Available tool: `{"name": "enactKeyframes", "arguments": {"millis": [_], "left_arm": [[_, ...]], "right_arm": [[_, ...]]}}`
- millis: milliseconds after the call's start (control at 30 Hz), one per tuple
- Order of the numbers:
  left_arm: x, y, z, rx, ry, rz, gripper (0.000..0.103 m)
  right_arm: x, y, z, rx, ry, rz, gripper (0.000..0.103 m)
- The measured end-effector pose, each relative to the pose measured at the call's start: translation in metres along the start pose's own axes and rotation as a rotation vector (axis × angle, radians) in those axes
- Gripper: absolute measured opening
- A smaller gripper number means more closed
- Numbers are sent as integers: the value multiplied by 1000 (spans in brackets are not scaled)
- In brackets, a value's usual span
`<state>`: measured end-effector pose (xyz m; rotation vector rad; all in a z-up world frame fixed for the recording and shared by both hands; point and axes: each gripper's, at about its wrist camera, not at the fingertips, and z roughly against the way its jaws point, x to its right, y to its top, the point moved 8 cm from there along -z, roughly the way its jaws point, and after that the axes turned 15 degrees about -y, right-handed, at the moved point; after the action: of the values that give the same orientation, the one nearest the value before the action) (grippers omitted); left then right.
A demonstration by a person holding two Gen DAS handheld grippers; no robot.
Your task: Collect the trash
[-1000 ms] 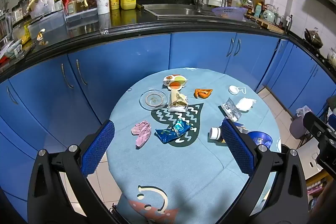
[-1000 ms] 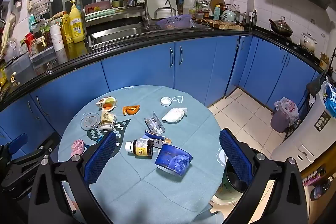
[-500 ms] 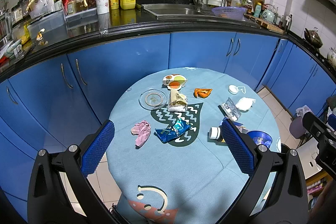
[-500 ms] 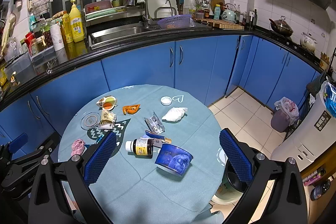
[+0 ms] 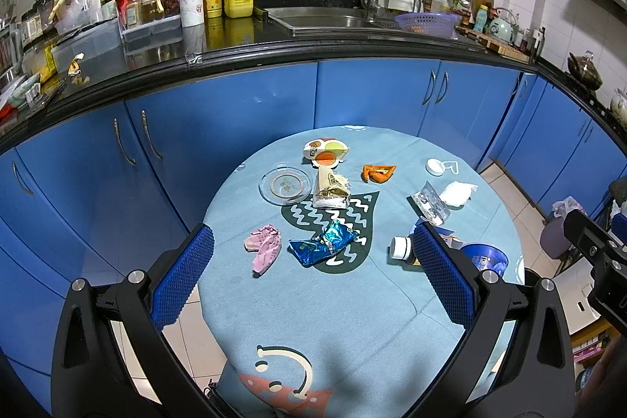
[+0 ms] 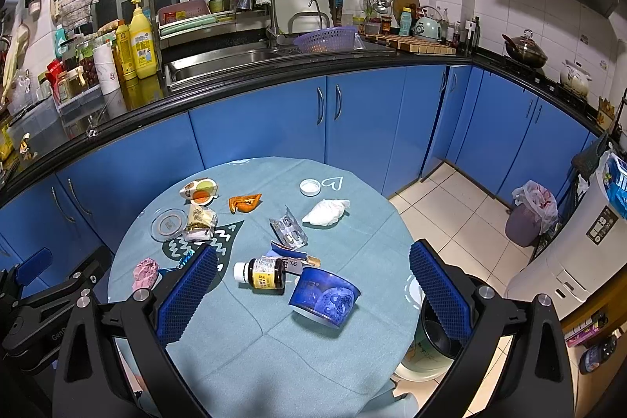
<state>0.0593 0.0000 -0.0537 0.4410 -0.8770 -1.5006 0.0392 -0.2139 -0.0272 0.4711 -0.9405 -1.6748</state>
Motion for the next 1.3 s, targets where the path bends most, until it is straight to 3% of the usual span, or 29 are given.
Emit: {"name": "enactKeyframes", "arguments": {"millis": [1300], "left_arm": [[0,0,0,2,-1,0,100]], "right_arm": [[-2,0,-1,-1,1,1,96]]}}
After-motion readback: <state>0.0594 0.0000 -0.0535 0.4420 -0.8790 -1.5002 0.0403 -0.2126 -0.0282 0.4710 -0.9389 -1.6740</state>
